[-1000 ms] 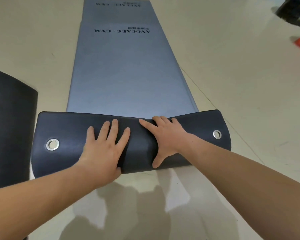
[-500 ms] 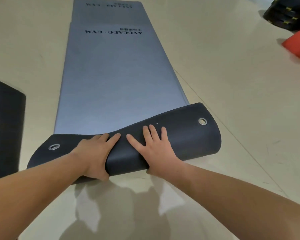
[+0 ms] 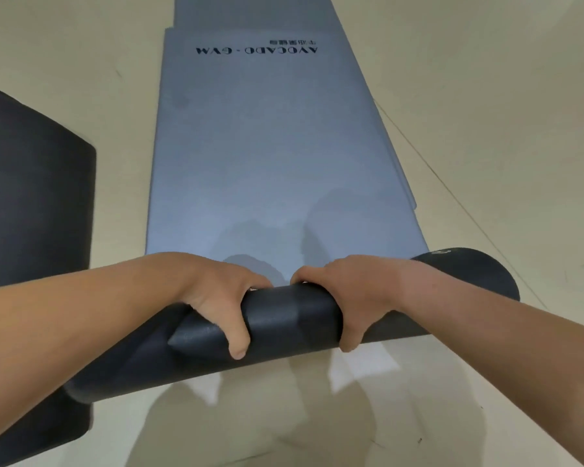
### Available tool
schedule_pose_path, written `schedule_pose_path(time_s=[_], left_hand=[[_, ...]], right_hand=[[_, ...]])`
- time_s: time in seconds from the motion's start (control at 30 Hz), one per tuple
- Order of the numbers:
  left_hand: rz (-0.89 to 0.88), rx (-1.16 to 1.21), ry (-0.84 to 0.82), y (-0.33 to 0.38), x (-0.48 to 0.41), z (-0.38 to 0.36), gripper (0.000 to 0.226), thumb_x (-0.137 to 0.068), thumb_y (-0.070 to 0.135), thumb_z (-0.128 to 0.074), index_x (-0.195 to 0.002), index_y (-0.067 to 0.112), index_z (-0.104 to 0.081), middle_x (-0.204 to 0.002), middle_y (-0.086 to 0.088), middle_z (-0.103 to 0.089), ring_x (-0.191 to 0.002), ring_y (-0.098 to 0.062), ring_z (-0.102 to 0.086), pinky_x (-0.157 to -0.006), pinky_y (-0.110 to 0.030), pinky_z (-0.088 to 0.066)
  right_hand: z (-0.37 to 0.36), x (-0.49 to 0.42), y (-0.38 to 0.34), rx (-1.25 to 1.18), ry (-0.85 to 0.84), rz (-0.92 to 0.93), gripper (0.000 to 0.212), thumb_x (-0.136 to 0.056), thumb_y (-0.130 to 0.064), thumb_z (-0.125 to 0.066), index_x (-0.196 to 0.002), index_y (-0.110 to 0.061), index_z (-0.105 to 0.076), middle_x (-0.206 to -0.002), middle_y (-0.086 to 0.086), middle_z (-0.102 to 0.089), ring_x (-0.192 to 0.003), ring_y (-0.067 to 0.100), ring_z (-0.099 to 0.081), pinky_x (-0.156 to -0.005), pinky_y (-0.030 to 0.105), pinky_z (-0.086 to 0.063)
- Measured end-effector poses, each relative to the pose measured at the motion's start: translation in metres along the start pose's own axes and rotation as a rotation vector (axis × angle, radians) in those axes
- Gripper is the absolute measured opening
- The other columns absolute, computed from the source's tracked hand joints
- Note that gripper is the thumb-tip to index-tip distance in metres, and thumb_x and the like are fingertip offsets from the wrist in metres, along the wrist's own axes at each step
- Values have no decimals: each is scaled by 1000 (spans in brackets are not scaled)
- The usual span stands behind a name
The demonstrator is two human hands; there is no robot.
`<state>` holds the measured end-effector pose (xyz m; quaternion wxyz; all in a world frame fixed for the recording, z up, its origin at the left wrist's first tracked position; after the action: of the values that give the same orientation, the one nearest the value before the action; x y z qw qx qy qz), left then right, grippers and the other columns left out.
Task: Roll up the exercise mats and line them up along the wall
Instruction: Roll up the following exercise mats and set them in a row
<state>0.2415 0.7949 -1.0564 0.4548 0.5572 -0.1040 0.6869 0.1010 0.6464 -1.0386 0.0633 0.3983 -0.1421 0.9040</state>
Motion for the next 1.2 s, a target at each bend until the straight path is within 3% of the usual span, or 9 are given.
schedule_pose_path(time_s=[0.2,0.33,0.4,0.47,0.57,0.67,0.87,1.0,1.2], left_hand=[[104,-194,276,1,32,35,115,-66,62,-91,-162,37,-32,-157,10,-46,-140,-22,-50,-112,-41,-48],[159,-465,598,20,52,22,66,-87,57,-71,-138,22,-50,-111,2,-58,-96,-22,-59,-84,-38,-56],[202,-488,553,27,45,-10,92,-87,59,-69,-157,14,-28,-138,-13,-50,-120,-33,-55,-93,-43,-53],[275,-491,498,20,28,-37,130,-83,68,-71,-165,9,12,-167,-32,-9,-154,-51,-19,-119,-58,-36],[274,-468,593,-5,5,-41,142,-82,74,-69,-161,12,31,-171,-28,18,-160,-50,10,-129,-63,-12],[202,-428,670,-27,-4,-17,143,-71,74,-73,-164,21,22,-172,-19,-3,-160,-42,-10,-129,-56,-19],[106,-395,600,-38,-6,35,130,-51,79,-75,-157,34,-16,-131,6,-53,-112,-22,-57,-97,-47,-53],[78,-376,545,-37,-8,44,116,-52,74,-78,-150,38,-28,-122,10,-58,-105,-21,-60,-92,-47,-54],[30,-311,509,-30,-7,41,97,-56,64,-84,-140,41,-40,-106,15,-63,-91,-16,-65,-82,-40,-58]], right_hand=[[37,-30,19,-182,-212,-80,107,-56,-34,-105,-141,-57,-44,-125,-20,-61,-110,18,-66,-89,43,-59],[60,-42,32,-239,-202,-153,97,-52,-33,-107,-133,-53,-58,-121,-22,-69,-102,15,-72,-78,39,-61],[64,-45,38,-241,-178,-208,101,-50,-40,-107,-137,-53,-57,-132,-20,-67,-111,18,-71,-85,41,-59],[69,-49,39,-177,-116,-281,126,-46,-50,-106,-154,-54,-41,-152,-16,-50,-135,27,-58,-99,48,-53],[83,-49,27,61,110,-319,147,-47,-59,-103,-165,-50,-17,-159,-3,-37,-147,32,-42,-106,52,-48],[89,-40,5,207,274,-215,135,-61,-59,-96,-166,-46,-12,-155,0,-43,-141,29,-46,-101,48,-50],[23,-48,-14,394,252,-243,167,-50,-76,-91,-165,-28,20,-170,26,-12,-158,47,-15,-121,68,-26],[21,-52,-6,412,446,-194,138,-56,-71,-83,-162,-29,-5,-138,16,-48,-125,36,-50,-104,55,-42],[28,-37,-12,350,424,-138,107,-62,-61,-81,-148,-33,-26,-104,2,-57,-91,27,-62,-85,43,-52]])
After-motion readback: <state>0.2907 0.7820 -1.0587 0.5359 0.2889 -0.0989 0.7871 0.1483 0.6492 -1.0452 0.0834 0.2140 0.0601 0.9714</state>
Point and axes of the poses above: each hand's wrist, its own x-axis away from the middle knuckle, its own z-axis out of the back of the hand, y = z × x, the point moved 4 cm from there along -x, towards the middle knuckle
